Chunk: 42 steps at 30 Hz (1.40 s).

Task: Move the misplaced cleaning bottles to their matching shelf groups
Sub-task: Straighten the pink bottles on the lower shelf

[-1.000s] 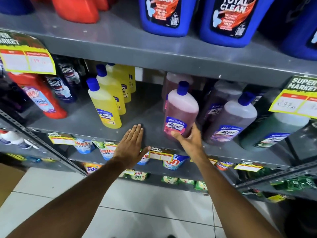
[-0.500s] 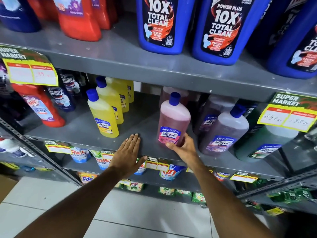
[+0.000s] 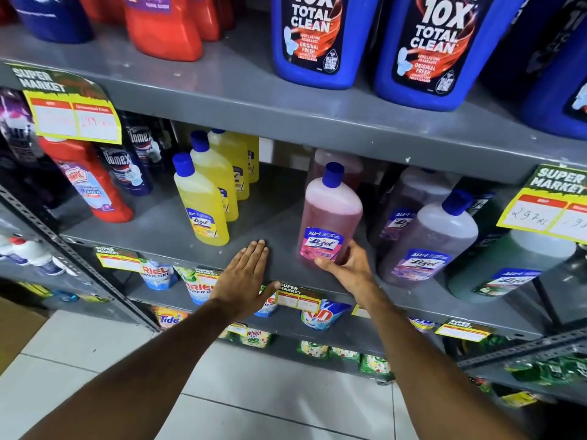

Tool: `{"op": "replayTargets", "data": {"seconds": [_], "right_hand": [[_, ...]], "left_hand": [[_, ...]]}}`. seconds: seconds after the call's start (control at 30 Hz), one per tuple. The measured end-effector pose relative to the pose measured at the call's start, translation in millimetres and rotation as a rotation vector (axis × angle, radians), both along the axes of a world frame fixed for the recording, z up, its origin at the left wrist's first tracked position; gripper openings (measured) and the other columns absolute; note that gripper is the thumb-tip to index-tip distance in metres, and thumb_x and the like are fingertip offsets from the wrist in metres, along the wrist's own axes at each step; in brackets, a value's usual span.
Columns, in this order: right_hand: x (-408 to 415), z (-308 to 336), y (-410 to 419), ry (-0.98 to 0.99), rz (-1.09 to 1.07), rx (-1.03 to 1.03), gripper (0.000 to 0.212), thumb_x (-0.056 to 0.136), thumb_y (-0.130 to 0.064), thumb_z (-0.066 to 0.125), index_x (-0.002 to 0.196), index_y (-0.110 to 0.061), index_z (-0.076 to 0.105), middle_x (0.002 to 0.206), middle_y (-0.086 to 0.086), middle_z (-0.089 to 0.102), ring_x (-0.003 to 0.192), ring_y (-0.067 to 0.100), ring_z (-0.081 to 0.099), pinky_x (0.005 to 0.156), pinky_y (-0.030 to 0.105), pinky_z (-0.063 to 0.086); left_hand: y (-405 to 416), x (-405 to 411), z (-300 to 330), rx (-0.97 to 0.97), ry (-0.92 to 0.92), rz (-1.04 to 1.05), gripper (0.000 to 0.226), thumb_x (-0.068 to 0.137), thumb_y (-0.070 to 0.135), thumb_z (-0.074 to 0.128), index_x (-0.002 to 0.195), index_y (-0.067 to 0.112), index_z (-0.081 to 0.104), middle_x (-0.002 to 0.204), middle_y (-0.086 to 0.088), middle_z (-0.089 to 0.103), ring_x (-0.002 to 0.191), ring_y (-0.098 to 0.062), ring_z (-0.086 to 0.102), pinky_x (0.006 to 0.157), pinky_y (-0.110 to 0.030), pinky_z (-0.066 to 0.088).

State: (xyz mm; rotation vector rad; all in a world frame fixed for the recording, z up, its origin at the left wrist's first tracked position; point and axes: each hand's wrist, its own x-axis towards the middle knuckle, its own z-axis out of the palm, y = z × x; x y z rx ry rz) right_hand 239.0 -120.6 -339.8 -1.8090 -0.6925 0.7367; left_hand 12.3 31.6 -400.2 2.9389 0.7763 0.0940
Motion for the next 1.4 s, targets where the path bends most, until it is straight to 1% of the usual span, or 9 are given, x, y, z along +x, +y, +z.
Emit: {"op": "replayTargets", "data": {"seconds": [0.17, 0.27, 0.63, 0.77, 0.83, 0.97, 1.1, 1.27, 1.4], "right_hand": [[4, 0, 3, -0.01, 0.017, 0.007, 0.054, 0.078, -0.017, 0.093, 0.121, -0.026, 0.061, 0.1, -0.018, 0.073, 0.082, -0.015, 0.071, 0.066, 0.006, 0.055], [4, -4, 3, -0.025, 0.018, 0.014, 0.052, 0.078, -0.015, 0.093, 0.119, -0.025, 0.063, 0.1, -0.018, 0.074, 0.084, -0.011, 0.073, 0.073, 0.014, 0.06], [6, -9, 1, -0.017, 0.031, 0.059, 0.052, 0.075, -0.015, 0.095, 0.114, -0.031, 0.063, 0.101, -0.016, 0.076, 0.088, -0.007, 0.075, 0.073, 0.014, 0.059], [6, -15, -3, 0.05, -0.027, 0.101, 0.074, 0.067, -0.014, 0.1, 0.13, -0.025, 0.063, 0.116, -0.006, 0.078, 0.103, 0.007, 0.077, 0.087, 0.028, 0.063], [-1, -16, -12, 0.056, -0.067, 0.124, 0.082, 0.067, -0.01, 0.099, 0.137, -0.023, 0.058, 0.124, -0.006, 0.075, 0.11, 0.006, 0.074, 0.091, 0.029, 0.061], [-33, -18, -36, -0.02, -0.241, 0.081, 0.091, 0.071, -0.019, 0.098, 0.149, -0.018, 0.05, 0.147, 0.003, 0.063, 0.133, 0.017, 0.061, 0.108, 0.032, 0.05], [-71, -21, -57, -0.159, -0.409, 0.063, 0.073, 0.075, -0.035, 0.094, 0.137, -0.028, 0.056, 0.139, 0.005, 0.065, 0.126, 0.025, 0.064, 0.106, 0.049, 0.057], [-122, 7, -49, -0.294, -0.306, 0.092, 0.042, 0.084, -0.022, 0.089, 0.12, -0.019, 0.068, 0.116, 0.005, 0.073, 0.105, 0.026, 0.07, 0.093, 0.05, 0.059], [-163, 38, -21, -0.351, -0.125, 0.113, 0.036, 0.087, -0.018, 0.085, 0.12, -0.018, 0.07, 0.119, -0.001, 0.075, 0.108, 0.021, 0.07, 0.095, 0.048, 0.058]], "left_hand": [[1, 1, 4, 0.037, -0.019, -0.003, 0.091, 0.103, 0.071, 0.013, 0.162, 0.002, 0.016, 0.171, -0.015, 0.015, 0.159, -0.028, 0.011, 0.128, -0.042, 0.007], [0, 1, 3, 0.046, -0.017, -0.002, 0.09, 0.103, 0.07, 0.016, 0.161, 0.001, 0.019, 0.17, -0.016, 0.018, 0.159, -0.029, 0.013, 0.128, -0.043, 0.009], [-3, 1, 3, 0.038, 0.008, 0.005, 0.093, 0.101, 0.072, 0.009, 0.163, 0.003, 0.004, 0.172, -0.013, 0.0, 0.16, -0.026, -0.002, 0.128, -0.037, -0.003], [1, 4, 7, 0.037, 0.094, -0.01, 0.093, 0.102, 0.071, 0.011, 0.162, 0.001, -0.003, 0.172, -0.016, -0.007, 0.159, -0.028, -0.006, 0.124, -0.035, -0.01], [-1, 2, 14, 0.009, 0.114, -0.01, 0.093, 0.103, 0.071, 0.014, 0.161, 0.0, -0.003, 0.171, -0.017, -0.007, 0.159, -0.028, -0.006, 0.122, -0.034, -0.013], [-18, -22, 26, 0.025, 0.003, -0.02, 0.089, 0.105, 0.067, 0.02, 0.162, -0.001, 0.01, 0.17, -0.018, 0.006, 0.159, -0.03, 0.007, 0.123, -0.041, -0.006], [-41, -60, 34, 0.024, -0.043, 0.014, 0.087, 0.106, 0.067, 0.026, 0.16, 0.0, 0.02, 0.169, -0.018, 0.014, 0.157, -0.031, 0.013, 0.129, -0.041, 0.001], [-62, -112, 57, -0.058, -0.051, 0.146, 0.092, 0.104, 0.072, 0.022, 0.163, 0.005, 0.003, 0.172, -0.013, -0.006, 0.159, -0.026, -0.009, 0.128, -0.042, 0.002], [-67, -163, 94, 0.039, -0.051, 0.2, 0.088, 0.105, 0.067, 0.03, 0.16, -0.001, 0.022, 0.169, -0.018, 0.018, 0.158, -0.031, 0.01, 0.125, -0.042, 0.009]]}}
